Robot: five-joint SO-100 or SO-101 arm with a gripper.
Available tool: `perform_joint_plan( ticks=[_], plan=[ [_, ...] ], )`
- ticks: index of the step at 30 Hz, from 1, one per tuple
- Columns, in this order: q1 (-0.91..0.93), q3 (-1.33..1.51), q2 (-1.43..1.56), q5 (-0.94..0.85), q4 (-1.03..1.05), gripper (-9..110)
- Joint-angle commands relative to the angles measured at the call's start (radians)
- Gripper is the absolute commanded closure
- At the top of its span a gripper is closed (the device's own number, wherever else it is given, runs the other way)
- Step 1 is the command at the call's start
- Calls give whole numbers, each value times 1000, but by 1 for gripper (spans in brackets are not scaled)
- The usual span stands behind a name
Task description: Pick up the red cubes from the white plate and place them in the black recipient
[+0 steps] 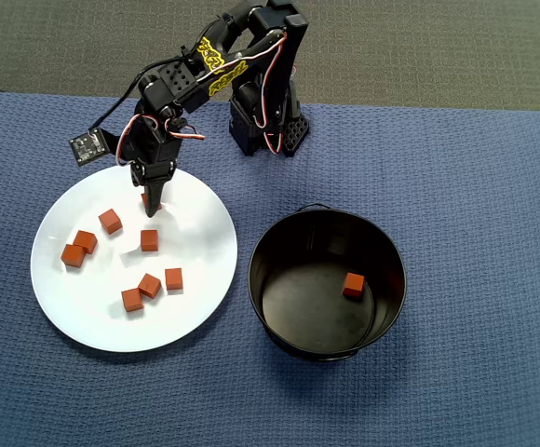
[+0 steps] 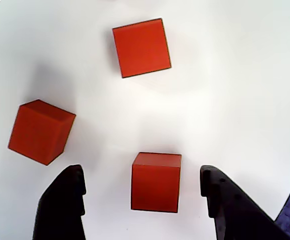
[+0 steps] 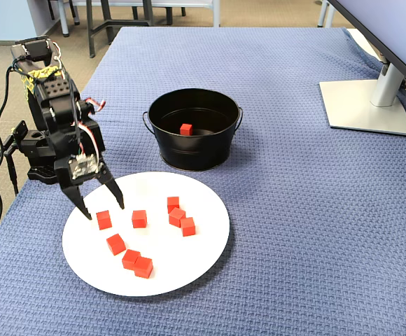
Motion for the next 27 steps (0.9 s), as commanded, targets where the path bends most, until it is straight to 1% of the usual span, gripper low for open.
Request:
perform_joint_plan(
  ticks=[1, 5, 9, 17, 19, 22, 25, 27],
  plan=[
    [14, 8, -17, 17, -57, 79],
    [5, -3, -57, 100, -57, 80],
    [-18, 21, -72, 141, -54, 81],
    [-37, 61, -86, 153, -77, 87],
    [-37, 71, -91, 150, -98, 91],
    [-41, 78, -101, 173, -146, 101],
    [-69, 64, -84, 238, -156, 101],
    [-110, -21, -34, 331, -72, 101]
  ],
)
